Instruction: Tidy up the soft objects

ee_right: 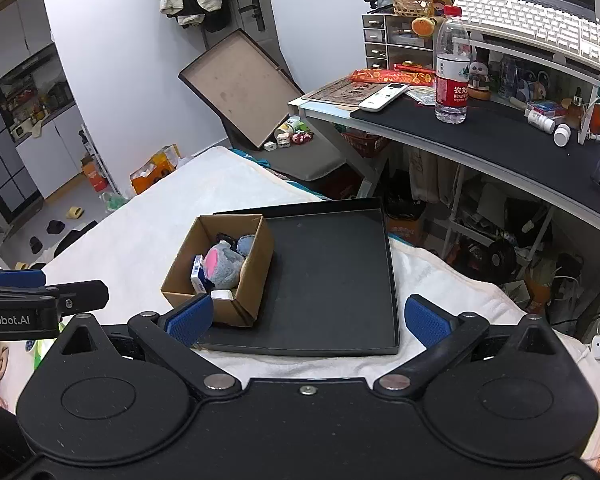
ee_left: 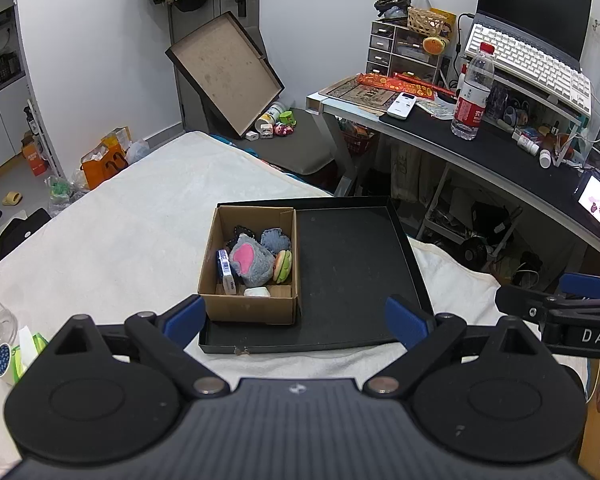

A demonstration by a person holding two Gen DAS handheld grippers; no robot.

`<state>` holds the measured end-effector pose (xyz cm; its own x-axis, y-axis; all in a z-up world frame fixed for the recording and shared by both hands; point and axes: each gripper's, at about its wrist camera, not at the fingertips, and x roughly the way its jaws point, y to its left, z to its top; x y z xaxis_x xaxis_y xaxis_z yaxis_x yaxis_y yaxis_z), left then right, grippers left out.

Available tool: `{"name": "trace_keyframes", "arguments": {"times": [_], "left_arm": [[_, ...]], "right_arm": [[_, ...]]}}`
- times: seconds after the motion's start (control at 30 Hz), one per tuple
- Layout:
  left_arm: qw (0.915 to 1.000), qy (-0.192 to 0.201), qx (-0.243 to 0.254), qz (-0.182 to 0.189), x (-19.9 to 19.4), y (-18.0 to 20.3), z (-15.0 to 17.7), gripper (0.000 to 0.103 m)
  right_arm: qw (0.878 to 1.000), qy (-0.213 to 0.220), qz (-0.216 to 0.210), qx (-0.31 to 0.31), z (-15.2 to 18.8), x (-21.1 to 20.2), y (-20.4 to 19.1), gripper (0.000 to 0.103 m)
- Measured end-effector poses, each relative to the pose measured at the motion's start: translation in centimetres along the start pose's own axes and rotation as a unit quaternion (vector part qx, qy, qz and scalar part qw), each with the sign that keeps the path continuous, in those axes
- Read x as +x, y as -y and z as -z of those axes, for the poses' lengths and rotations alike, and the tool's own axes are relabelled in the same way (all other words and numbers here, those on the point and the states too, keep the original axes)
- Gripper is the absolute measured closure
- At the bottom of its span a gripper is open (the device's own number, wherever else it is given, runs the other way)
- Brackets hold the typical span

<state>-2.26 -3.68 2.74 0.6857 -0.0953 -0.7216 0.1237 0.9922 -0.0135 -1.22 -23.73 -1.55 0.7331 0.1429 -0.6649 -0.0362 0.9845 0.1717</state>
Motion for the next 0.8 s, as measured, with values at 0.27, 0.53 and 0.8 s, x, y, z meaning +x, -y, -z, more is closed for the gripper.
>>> {"name": "trace_keyframes", "arguments": {"times": [0.27,0.53,0.8], "left_arm": [[1.0000,0.000,0.000,0.000,0.03,-0.01,-0.04,0.007],[1.0000,-0.005,-0.001,0.000,0.18,0.16,0.13,0.007],[1.0000,-0.003,-0.001,-0.001,0.13,0.33,0.10,0.007]], "right_arm": [[1.000,0.002,0.000,0.002,0.03,-0.12,0.04,0.000],[1.000,0.002,0.000,0.002,0.09,-0.18,0.05,0.000],[1.000,0.003,0.001,0.005,0.17,-0.30,0.19,0.000]]}}
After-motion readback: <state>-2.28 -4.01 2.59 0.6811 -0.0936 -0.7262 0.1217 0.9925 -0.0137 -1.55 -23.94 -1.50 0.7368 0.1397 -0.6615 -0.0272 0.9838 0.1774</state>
